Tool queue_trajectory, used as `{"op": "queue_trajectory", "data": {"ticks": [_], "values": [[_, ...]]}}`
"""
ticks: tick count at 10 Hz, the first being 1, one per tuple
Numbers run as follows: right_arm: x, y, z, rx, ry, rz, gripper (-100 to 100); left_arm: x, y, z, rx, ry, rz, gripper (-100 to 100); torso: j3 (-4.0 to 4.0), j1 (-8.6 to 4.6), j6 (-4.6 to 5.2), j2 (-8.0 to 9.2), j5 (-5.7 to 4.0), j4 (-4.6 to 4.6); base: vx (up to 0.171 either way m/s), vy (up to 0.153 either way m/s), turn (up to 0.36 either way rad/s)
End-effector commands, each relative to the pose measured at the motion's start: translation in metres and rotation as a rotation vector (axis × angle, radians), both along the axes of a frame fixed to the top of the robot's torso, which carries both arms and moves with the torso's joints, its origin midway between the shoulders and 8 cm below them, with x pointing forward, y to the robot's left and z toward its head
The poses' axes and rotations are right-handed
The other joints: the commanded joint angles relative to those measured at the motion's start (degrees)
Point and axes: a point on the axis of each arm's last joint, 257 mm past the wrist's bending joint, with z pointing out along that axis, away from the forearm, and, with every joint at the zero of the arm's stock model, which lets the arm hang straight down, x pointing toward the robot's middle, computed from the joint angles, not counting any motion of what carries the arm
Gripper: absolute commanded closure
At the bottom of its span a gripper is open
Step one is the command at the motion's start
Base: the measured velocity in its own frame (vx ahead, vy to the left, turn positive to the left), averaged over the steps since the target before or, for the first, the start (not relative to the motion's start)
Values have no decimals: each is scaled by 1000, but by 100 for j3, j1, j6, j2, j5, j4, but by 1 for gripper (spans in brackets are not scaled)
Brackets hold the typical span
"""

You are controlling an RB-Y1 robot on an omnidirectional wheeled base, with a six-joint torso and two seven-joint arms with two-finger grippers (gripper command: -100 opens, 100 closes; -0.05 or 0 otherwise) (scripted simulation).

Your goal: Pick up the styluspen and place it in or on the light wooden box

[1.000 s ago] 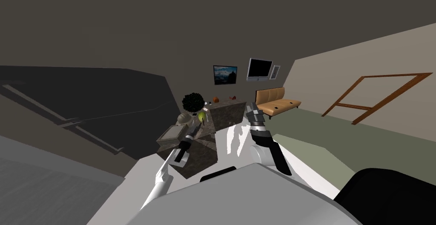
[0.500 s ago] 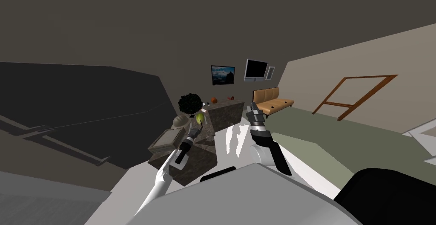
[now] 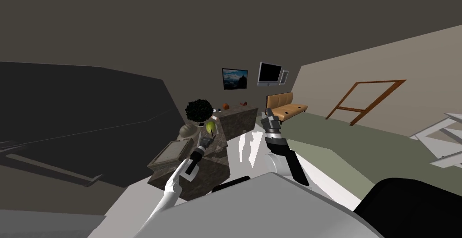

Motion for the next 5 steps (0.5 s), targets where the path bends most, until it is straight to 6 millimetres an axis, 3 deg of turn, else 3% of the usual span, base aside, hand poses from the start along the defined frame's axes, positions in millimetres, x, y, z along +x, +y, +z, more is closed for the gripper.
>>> {"op": "queue_trajectory", "data": {"ticks": [1, 5], "values": [[0, 0, 0, 0, 0, 0, 0, -3, -2, 2, -1, -2, -14, -100, 0, 0, 0, 0, 0, 0, 37, -20, 127], [0, 0, 0, 0, 0, 0, 0, -8, -6, 4, -1, -5, -43, -100, -8, -21, 0, -14, -5, -3, 62, -49, 75]]}}
